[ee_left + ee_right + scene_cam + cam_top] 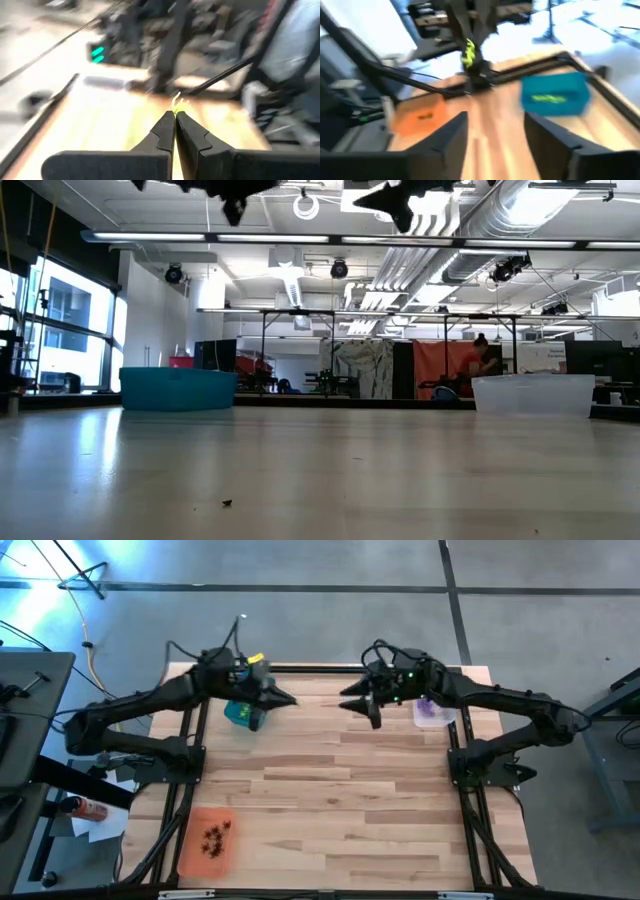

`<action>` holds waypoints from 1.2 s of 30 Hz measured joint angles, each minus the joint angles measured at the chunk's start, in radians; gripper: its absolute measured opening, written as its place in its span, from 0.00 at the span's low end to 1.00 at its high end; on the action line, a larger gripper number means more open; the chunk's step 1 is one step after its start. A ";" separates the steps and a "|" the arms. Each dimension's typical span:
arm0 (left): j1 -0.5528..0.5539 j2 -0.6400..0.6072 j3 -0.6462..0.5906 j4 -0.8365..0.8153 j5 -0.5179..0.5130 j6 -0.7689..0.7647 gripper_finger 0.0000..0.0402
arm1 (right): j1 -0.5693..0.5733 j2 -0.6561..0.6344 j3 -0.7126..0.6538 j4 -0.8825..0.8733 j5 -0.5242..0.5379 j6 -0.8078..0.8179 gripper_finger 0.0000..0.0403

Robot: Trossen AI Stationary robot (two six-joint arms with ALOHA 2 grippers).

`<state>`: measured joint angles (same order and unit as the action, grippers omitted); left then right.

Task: Sort Halloween decoration
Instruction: Put the green spider toy into the blue bin

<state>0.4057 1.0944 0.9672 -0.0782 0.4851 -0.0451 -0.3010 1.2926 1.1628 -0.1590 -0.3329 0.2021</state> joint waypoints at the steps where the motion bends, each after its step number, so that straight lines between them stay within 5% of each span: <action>1: 0.013 -0.029 0.000 -0.070 -0.037 0.022 0.00 | -0.014 -0.012 0.001 -0.032 0.013 -0.013 0.50; 5: 0.065 -0.146 -0.042 -0.275 -0.183 0.065 0.00 | -0.057 -0.039 0.001 -0.159 0.047 -0.023 0.61; 15: 0.106 -0.305 -0.327 -0.348 -0.345 -0.130 0.00 | -0.075 -0.029 0.001 -0.237 0.047 -0.053 0.64; 22: 0.238 -0.118 -0.181 -0.585 -0.519 -0.081 0.00 | -0.075 -0.029 0.001 -0.221 0.118 -0.072 0.64; 36: 0.394 0.301 -0.123 -0.669 -0.598 -0.027 0.00 | -0.075 -0.029 0.001 -0.221 0.175 0.003 0.64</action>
<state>0.7996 1.3951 0.8440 -0.7469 -0.1126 -0.0725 -0.3756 1.2633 1.1637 -0.3798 -0.1581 0.2052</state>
